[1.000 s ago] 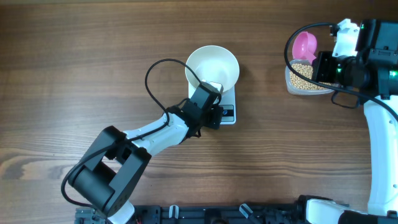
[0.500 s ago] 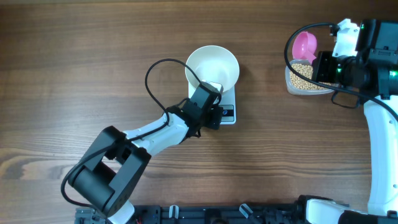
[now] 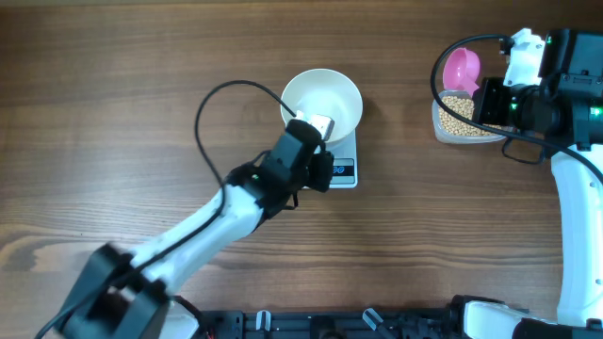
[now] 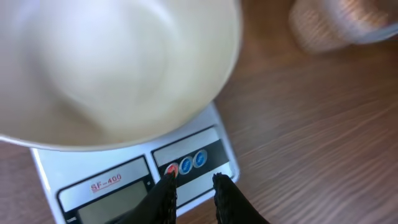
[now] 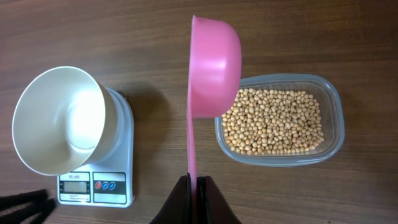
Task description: Scoop item into bowl and weigh 150g on scale
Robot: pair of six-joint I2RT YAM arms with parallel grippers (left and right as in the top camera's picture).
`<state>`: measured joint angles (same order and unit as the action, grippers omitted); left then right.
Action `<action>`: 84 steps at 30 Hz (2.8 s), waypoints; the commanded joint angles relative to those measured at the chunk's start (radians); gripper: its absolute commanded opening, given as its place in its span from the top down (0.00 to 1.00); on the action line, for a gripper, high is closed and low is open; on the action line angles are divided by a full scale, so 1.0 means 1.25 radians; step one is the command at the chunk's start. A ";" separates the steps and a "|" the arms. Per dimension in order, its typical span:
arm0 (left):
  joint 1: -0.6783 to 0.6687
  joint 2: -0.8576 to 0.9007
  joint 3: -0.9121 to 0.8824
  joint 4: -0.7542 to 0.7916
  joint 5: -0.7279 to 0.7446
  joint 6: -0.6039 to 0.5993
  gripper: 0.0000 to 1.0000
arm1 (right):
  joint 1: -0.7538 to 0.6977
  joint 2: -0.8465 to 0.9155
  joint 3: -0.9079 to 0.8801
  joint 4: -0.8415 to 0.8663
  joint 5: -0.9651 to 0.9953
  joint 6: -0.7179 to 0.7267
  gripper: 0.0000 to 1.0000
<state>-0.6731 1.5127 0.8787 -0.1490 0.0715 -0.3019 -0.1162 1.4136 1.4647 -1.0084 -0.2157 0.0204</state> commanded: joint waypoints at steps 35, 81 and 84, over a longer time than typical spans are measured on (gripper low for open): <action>0.621 -0.226 -0.002 -0.316 -0.113 0.004 0.00 | -0.001 -0.010 -0.002 -0.026 0.014 -0.144 0.96; 0.621 -0.226 -0.002 -0.316 -0.113 0.004 0.00 | -0.055 -0.010 -0.002 0.132 0.025 -0.076 0.96; 0.621 -0.226 -0.002 -0.316 -0.113 0.004 0.00 | -0.055 -0.010 -0.002 0.162 -0.003 -0.077 0.96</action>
<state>0.0982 1.2430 0.8787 -0.5434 -0.0628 -0.2985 -0.1818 1.4136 1.4647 -0.8314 -0.1902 -0.0795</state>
